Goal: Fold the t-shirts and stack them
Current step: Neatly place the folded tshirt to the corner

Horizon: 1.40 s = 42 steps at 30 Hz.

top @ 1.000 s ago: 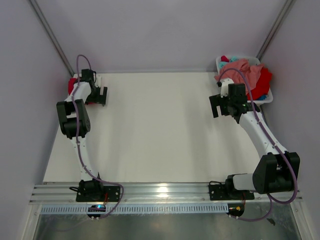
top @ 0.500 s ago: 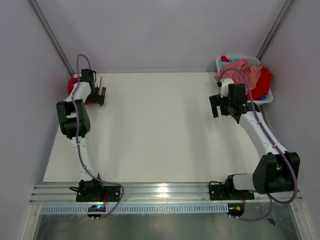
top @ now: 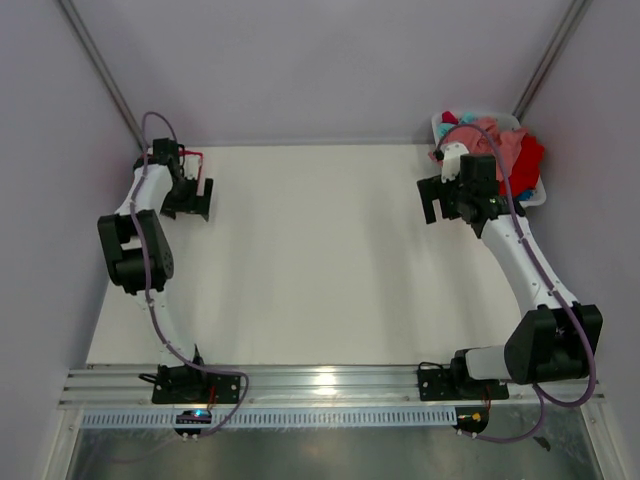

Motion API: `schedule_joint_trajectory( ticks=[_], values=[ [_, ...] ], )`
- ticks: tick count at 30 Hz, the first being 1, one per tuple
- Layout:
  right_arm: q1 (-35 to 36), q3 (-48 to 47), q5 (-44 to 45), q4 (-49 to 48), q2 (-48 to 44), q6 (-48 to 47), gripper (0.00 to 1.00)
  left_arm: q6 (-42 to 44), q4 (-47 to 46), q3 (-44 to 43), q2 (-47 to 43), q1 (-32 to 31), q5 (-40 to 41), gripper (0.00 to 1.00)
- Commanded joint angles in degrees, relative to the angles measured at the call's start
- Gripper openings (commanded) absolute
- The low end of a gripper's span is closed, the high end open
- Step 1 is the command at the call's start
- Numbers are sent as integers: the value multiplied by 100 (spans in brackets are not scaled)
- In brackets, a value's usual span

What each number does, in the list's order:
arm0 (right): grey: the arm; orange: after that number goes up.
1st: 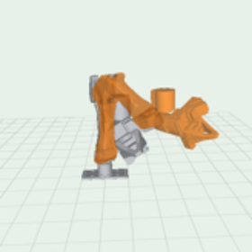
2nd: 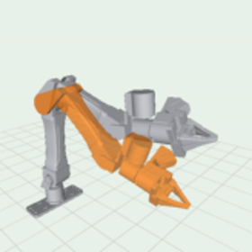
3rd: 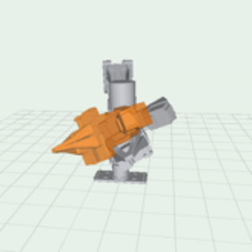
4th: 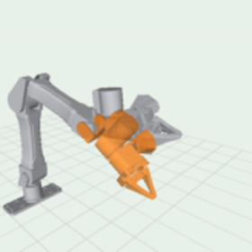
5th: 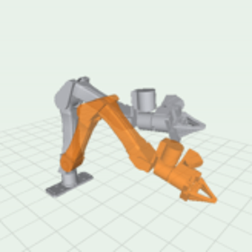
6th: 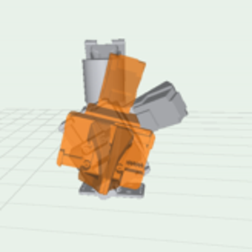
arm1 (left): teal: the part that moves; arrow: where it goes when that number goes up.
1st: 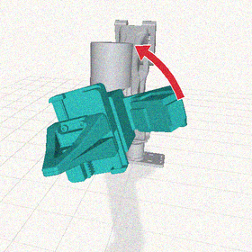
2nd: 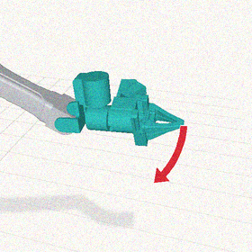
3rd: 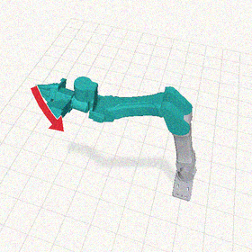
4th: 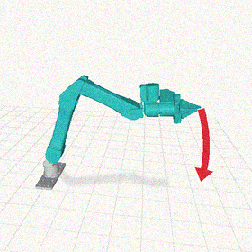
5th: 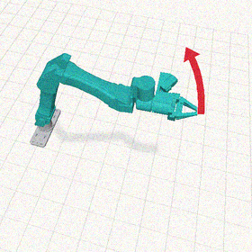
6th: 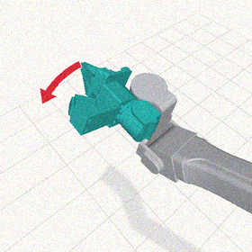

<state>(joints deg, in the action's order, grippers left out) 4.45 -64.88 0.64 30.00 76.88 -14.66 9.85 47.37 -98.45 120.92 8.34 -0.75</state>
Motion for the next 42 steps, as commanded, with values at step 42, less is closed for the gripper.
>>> schedule_joint_trajectory(
  ticks=[42],
  values=[
    [39,363,-1656,-2103,-314,823,99,228,-914,2761,-5149,-78,-4732,99]
  ],
)
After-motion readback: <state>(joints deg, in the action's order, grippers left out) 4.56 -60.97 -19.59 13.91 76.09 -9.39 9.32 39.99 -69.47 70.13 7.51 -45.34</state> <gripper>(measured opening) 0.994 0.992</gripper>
